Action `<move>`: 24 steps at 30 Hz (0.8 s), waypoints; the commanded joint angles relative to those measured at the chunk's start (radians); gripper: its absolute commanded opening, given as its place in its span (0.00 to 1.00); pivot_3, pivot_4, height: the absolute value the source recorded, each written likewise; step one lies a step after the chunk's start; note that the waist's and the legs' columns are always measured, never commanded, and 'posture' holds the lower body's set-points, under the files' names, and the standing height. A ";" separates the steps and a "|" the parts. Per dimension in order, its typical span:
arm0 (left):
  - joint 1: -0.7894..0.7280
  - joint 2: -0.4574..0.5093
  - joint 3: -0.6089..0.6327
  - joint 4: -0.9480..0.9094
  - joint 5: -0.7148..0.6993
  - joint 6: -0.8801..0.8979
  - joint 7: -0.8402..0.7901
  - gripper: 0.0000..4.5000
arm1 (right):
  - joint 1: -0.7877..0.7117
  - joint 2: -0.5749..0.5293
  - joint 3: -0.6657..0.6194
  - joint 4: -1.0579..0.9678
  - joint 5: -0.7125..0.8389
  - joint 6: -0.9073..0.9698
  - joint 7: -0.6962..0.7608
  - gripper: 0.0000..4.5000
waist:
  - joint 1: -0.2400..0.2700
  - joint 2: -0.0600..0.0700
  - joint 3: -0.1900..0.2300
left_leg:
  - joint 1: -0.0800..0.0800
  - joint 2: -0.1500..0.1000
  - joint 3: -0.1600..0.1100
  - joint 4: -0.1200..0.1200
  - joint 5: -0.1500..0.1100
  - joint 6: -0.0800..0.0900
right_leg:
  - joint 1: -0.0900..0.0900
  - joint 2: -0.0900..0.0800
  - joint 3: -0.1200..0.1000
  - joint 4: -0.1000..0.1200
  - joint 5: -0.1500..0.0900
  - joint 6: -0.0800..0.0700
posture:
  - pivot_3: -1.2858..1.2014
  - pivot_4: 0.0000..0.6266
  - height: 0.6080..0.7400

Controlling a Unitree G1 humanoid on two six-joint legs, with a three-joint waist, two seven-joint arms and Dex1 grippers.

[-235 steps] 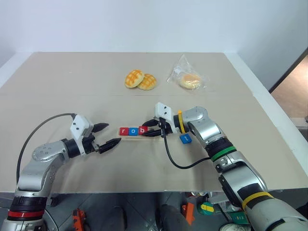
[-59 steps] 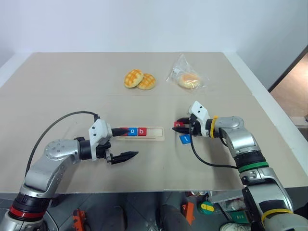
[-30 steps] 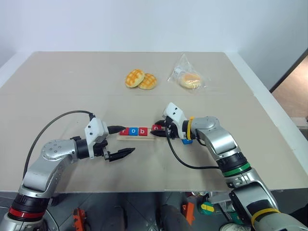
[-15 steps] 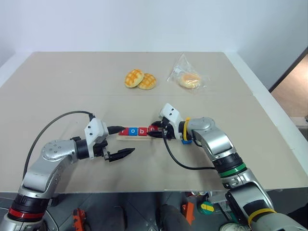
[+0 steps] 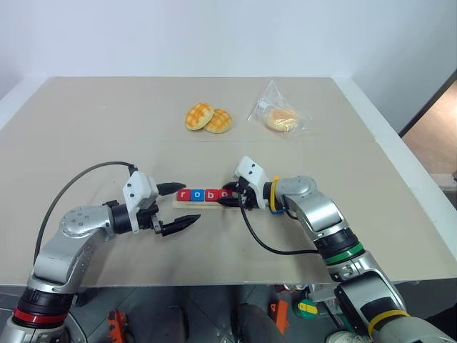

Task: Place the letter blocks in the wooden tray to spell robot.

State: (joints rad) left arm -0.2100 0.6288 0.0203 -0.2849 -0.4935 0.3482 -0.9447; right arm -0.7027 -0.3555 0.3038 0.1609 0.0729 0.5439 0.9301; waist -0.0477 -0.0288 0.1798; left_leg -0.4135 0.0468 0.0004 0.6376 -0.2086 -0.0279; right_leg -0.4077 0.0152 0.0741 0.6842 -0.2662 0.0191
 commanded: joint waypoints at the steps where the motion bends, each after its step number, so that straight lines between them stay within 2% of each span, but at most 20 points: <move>1: -0.014 -0.002 0.032 -0.032 -0.021 -0.009 0.008 1.00 | -0.002 0.004 -0.002 -0.006 0.003 -0.018 -0.007 0.36 | 0.000 0.000 0.000 | 0.000 0.000 0.000 0.000 0.000 0.000 | 0.000 0.000 0.000 0.000 0.000 0.000 | 0.52 0.24 1.00; 15: -0.007 -0.001 0.026 -0.044 -0.016 -0.015 0.012 1.00 | -0.018 0.013 -0.008 0.030 0.006 -0.035 -0.013 0.36 | 0.000 0.000 0.000 | 0.001 0.001 0.000 0.000 0.000 0.000 | 0.000 0.001 0.000 0.000 0.000 0.000 | 0.52 0.24 1.00; 17: -0.005 -0.002 0.025 -0.047 -0.017 -0.016 0.011 1.00 | -0.023 0.011 -0.011 0.037 0.006 -0.040 -0.013 0.58 | 0.000 0.000 0.000 | 0.001 0.001 0.000 0.000 0.000 0.000 | 0.000 0.001 0.000 0.000 0.000 0.000 | 0.52 0.24 1.00; 22: 0.002 -0.003 0.019 -0.052 -0.014 -0.020 0.008 1.00 | -0.034 0.013 -0.017 0.043 0.012 -0.034 -0.015 0.94 | 0.000 0.000 0.000 | 0.000 0.001 0.000 0.000 0.000 -0.001 | 0.000 0.001 0.000 0.000 0.000 0.000 | 0.52 0.24 1.00; 23: 0.002 -0.003 0.018 -0.052 -0.013 -0.020 0.008 1.00 | -0.034 0.013 -0.017 0.042 0.013 -0.033 -0.014 0.99 | 0.000 0.000 0.000 | 0.000 0.001 0.000 0.000 0.000 -0.001 | 0.000 0.001 0.000 0.000 0.000 0.000 | 0.52 0.24 1.00; 24: 0.002 -0.003 0.017 -0.051 -0.012 -0.021 0.007 1.00 | -0.033 0.012 -0.017 0.041 0.013 -0.033 -0.014 0.99 | 0.000 0.000 0.000 | 0.000 0.001 0.000 0.000 0.000 -0.001 | 0.000 0.001 0.000 0.000 0.000 0.000 | 0.52 0.24 1.00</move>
State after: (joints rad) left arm -0.2083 0.6255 0.0204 -0.2990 -0.5020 0.3480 -0.9405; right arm -0.7183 -0.3438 0.3026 0.2164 0.0746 0.5143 0.9140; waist -0.0479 -0.0288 0.1798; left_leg -0.4132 0.0477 0.0002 0.6374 -0.2082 -0.0285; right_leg -0.4077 0.0163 0.0740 0.6842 -0.2660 0.0191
